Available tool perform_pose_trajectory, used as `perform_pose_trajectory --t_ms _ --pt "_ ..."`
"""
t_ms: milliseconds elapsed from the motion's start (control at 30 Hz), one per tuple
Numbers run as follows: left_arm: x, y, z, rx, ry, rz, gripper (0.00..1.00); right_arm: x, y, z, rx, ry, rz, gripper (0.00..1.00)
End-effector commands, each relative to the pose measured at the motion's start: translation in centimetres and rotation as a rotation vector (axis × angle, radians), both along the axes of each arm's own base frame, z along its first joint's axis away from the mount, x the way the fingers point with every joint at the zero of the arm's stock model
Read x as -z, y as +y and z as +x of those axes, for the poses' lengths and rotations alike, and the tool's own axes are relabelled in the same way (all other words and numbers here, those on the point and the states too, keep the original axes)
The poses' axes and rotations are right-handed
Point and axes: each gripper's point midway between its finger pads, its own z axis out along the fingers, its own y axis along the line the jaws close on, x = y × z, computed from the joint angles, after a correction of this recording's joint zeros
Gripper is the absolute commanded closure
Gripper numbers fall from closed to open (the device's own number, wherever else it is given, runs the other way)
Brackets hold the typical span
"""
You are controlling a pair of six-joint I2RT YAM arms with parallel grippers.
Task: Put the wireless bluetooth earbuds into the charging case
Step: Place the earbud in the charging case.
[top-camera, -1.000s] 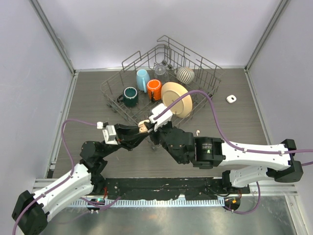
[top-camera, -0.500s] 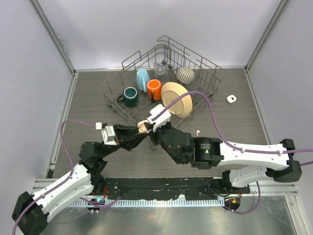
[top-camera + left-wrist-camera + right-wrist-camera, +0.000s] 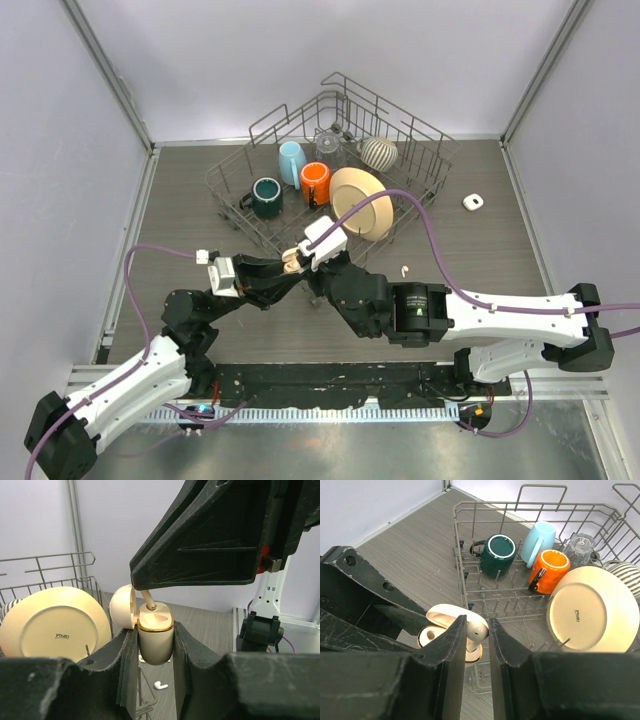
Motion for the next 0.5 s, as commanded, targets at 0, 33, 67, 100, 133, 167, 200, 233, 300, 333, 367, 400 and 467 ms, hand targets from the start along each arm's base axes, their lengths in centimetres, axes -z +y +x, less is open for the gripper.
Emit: perform_pose_trajectory --t_ms 0,33,67,100,133,167,200,233,300,333,367,400,467 --pt "-3.4 0.7 -1.1 0.007 -0.099 -0.080 1.00 -0.6 -0.8 0.4 0.045 -0.021 0.010 0.99" --pt "-3.4 0.7 -1.1 0.007 -0.099 -0.080 1.00 -0.5 -0.7 0.4 0.046 -0.022 0.007 0.99" --pt "-3.5 0.7 -1.0 0.005 -0.101 -0.082 1.00 -0.4 -0.7 0.4 0.045 -0.021 0.007 0.99" --pt "-3.5 0.7 -1.0 0.007 -0.100 -0.081 1.00 -0.4 -0.6 0.4 0.042 -0.021 0.002 0.99" --pt "-3.4 0.7 -1.0 0.007 -0.100 -0.081 1.00 -0.3 -0.5 0.3 0.037 -0.020 -0.001 0.99" --pt "-3.5 0.7 -1.0 0.007 -0.101 -0.082 1.00 -0.2 -0.3 0.2 0.030 -0.017 -0.004 0.99" --pt "-3.5 0.7 -1.0 0.007 -0.101 -0.082 1.00 -0.2 -0.3 0.2 0.027 -0.017 -0.004 0.99" --pt "-3.5 0.7 -1.0 0.005 -0.103 -0.083 1.00 -0.1 -0.2 0.1 0.019 -0.016 -0.009 0.99" --pt "-3.6 0.7 -0.9 0.002 -0.105 -0.087 1.00 0.1 0.0 0.0 0.010 -0.014 -0.015 0.99" --pt "-3.8 0.8 -0.8 -0.006 -0.104 -0.093 1.00 0.3 0.1 -0.1 0.004 -0.013 -0.020 0.99" --pt "-3.7 0.8 -0.7 -0.010 -0.103 -0.093 1.00 0.5 0.1 -0.2 -0.005 -0.024 -0.045 0.99" --pt "-3.7 0.9 -0.6 -0.016 -0.100 -0.098 1.00 0.5 0.1 -0.3 -0.009 -0.027 -0.051 0.99" --pt "-3.9 1.1 -0.5 -0.030 -0.100 -0.107 1.00 0.7 0.3 -0.5 -0.017 -0.032 -0.064 0.99"
